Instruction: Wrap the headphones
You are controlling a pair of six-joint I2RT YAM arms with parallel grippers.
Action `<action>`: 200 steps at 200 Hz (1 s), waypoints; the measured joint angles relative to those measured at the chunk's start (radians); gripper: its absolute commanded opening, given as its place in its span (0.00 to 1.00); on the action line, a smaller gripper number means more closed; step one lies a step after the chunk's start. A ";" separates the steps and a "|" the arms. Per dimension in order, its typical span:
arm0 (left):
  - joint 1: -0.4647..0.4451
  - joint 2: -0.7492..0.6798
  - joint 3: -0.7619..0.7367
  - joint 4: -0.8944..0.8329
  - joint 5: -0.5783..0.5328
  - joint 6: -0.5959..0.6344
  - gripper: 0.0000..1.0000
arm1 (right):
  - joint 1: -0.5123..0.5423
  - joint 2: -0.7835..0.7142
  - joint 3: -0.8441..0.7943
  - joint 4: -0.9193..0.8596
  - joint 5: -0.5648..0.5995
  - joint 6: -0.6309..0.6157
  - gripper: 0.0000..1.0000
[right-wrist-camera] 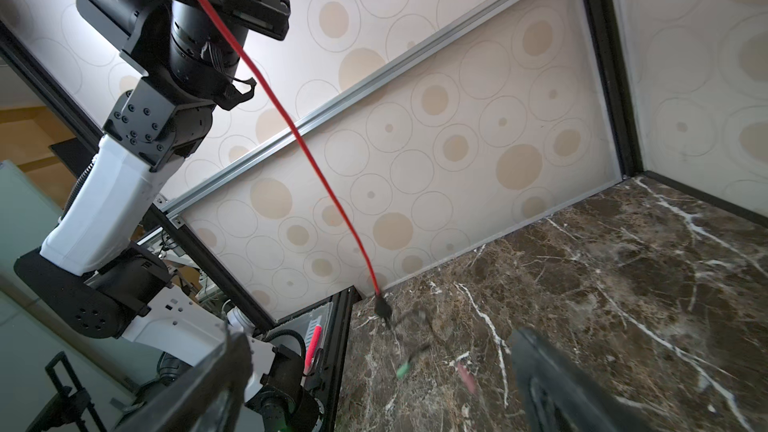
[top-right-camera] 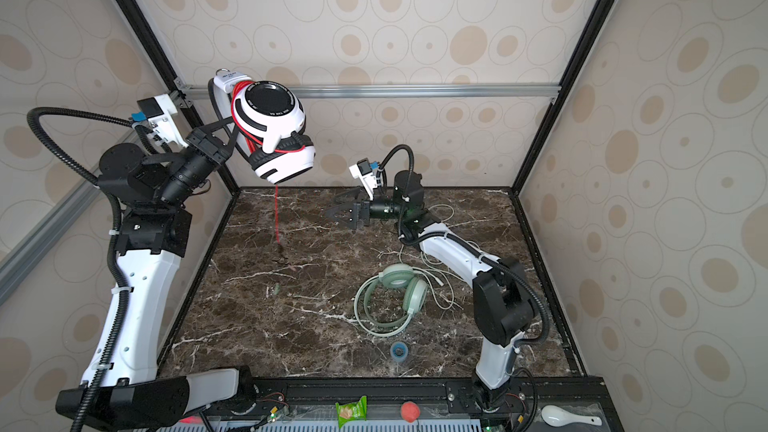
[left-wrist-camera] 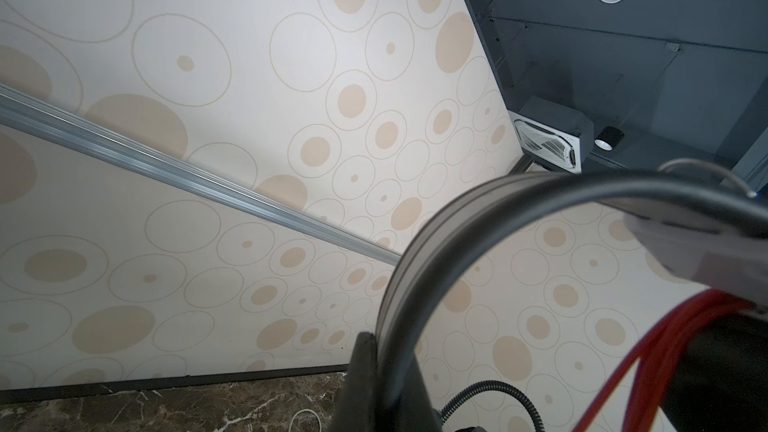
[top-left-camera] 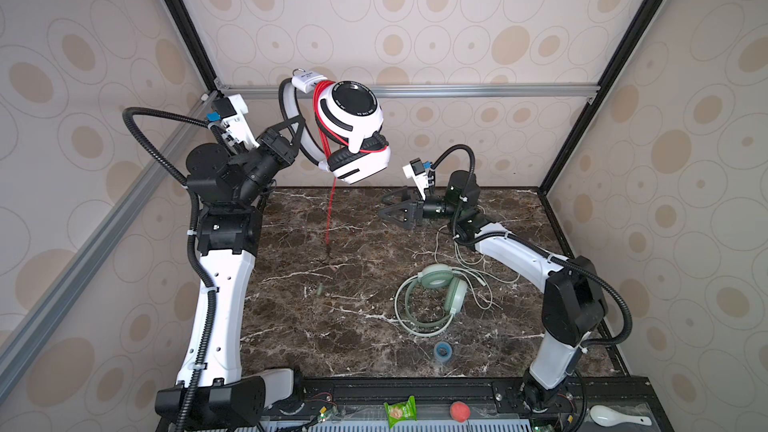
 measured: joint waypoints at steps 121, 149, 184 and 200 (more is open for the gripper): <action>-0.013 -0.001 -0.032 -0.011 -0.036 0.000 0.00 | 0.113 0.142 0.258 -0.207 0.330 -0.193 1.00; -0.030 -0.001 -0.060 0.002 -0.047 -0.004 0.00 | 0.112 0.174 0.246 -0.279 0.416 -0.238 0.95; -0.055 0.003 -0.074 0.012 -0.073 -0.013 0.00 | 0.107 0.172 0.122 -0.279 0.428 -0.269 0.69; -0.063 0.008 -0.077 0.029 -0.087 -0.021 0.00 | 0.105 0.172 0.039 -0.263 0.417 -0.266 0.61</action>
